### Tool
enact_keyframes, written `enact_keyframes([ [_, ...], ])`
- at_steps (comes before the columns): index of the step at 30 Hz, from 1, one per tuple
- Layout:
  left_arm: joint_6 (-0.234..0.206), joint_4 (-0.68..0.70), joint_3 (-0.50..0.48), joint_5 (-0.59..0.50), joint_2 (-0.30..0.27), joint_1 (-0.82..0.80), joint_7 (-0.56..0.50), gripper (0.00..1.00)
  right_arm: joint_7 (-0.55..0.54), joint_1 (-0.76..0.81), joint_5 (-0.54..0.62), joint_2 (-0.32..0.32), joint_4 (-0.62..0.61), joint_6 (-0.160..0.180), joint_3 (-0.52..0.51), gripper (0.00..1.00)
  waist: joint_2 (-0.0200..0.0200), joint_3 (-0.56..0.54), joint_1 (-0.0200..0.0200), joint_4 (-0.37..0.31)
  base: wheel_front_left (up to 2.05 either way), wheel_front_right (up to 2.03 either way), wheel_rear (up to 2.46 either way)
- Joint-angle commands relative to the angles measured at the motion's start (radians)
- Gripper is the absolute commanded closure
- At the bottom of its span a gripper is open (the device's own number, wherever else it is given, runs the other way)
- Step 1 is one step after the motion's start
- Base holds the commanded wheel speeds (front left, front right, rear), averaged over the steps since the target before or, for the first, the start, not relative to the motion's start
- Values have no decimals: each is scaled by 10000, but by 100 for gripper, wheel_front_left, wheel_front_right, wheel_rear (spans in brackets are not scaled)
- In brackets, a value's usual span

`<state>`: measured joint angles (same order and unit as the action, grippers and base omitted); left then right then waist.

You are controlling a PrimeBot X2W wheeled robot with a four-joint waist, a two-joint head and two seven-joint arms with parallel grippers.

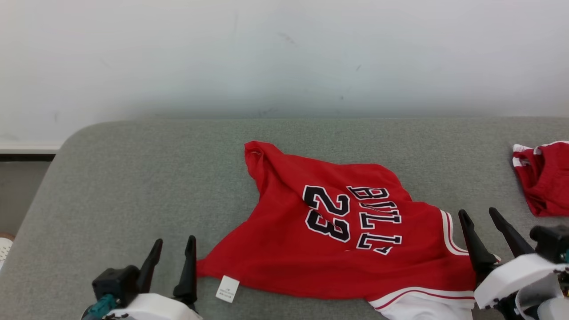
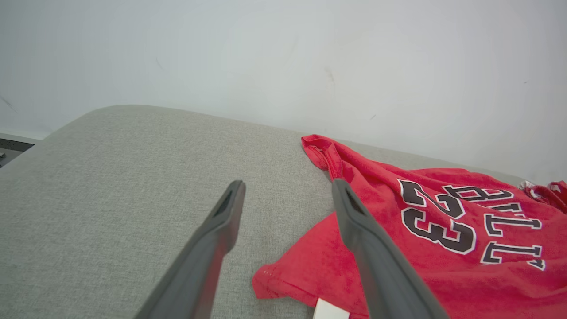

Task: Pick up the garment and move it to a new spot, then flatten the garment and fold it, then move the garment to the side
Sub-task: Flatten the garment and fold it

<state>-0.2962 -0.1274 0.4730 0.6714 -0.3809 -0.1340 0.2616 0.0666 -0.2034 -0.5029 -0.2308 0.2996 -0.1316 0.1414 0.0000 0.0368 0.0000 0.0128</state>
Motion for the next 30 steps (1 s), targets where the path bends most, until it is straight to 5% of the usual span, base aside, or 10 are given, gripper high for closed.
enact_keyframes([
  [1,169,24,-104,-249,144,56,37,0,-455,-504,-302,-188,315,21,189,0,0,152,0,176,0,0,0],
  [11,1200,-703,-497,-817,1070,-121,30,0,-3944,-1973,-1572,-888,2243,21,975,0,0,473,0,1145,0,0,0],
  [12,1258,-781,-540,-841,1135,-99,30,0,-4126,-1977,-1673,-919,2272,21,1011,15,0,449,0,1224,0,0,0],
  [13,1306,-850,-594,-870,1194,-71,30,0,-4233,-1950,-1762,-942,2267,21,1054,50,0,419,0,1292,0,0,0],
  [14,1377,-922,-623,-926,1264,-40,30,0,-4311,-1893,-1845,-994,2259,21,1067,66,0,380,0,1357,0,0,0],
  [15,1441,-992,-638,-973,1323,-15,29,0,-4372,-1818,-1943,-1032,2262,21,1083,100,0,338,0,1412,0,0,0],
  [30,2017,-1402,-1007,-1459,1792,-233,31,0,-3846,-3206,-1960,-1374,2711,21,727,100,0,809,0,2038,0,0,0],
])
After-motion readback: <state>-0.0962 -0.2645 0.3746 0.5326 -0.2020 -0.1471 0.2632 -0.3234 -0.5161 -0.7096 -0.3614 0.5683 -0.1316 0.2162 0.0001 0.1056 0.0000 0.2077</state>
